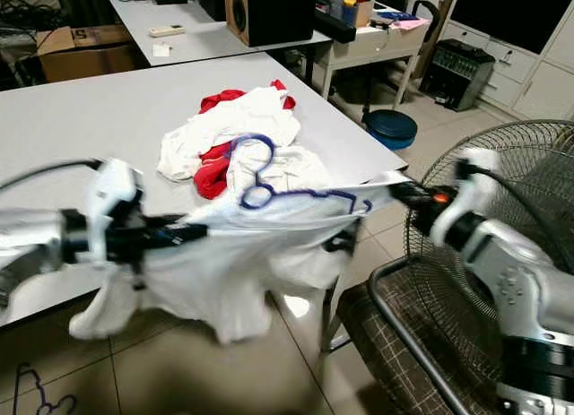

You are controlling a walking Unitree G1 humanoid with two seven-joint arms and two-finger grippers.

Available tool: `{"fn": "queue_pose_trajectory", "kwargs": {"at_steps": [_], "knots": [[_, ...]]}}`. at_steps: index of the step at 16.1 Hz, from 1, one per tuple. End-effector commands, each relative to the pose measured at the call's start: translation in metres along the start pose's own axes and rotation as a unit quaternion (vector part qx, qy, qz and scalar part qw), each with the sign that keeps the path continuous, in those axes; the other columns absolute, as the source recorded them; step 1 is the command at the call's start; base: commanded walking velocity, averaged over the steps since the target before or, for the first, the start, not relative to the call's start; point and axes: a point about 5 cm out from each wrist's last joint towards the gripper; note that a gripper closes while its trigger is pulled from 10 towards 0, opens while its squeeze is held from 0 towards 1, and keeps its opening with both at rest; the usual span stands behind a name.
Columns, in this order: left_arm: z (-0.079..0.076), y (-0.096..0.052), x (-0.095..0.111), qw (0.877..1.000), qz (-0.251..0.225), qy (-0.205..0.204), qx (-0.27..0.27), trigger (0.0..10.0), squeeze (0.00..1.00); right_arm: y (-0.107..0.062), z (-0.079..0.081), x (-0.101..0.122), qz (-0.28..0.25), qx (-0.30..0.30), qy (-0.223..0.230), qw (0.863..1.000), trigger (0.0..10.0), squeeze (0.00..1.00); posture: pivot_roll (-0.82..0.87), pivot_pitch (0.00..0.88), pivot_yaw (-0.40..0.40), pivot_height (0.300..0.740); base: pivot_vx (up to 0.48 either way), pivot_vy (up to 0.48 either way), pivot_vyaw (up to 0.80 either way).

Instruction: Hang hanger

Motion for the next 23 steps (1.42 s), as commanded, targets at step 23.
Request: {"fn": "queue_pose_trajectory", "kwargs": {"at_steps": [23], "knots": [[0.0,-0.034,-0.043,0.988,0.148,0.042,-0.027,0.0,0.0,-0.018,0.023,0.002,0.115,0.18,-0.162,0.963,0.0,0.0,-0.06,0.0,-0.056,0.74,0.0,0.0,0.0]]}}
Point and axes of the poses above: a point about 5 cm out from each wrist's last joint towards the gripper, its own y axis pointing out of the wrist towards the gripper, its own x axis along the axis of the wrist's last joint, z = x × y, and after that the axes turned 2 degrees about -y, right-handed
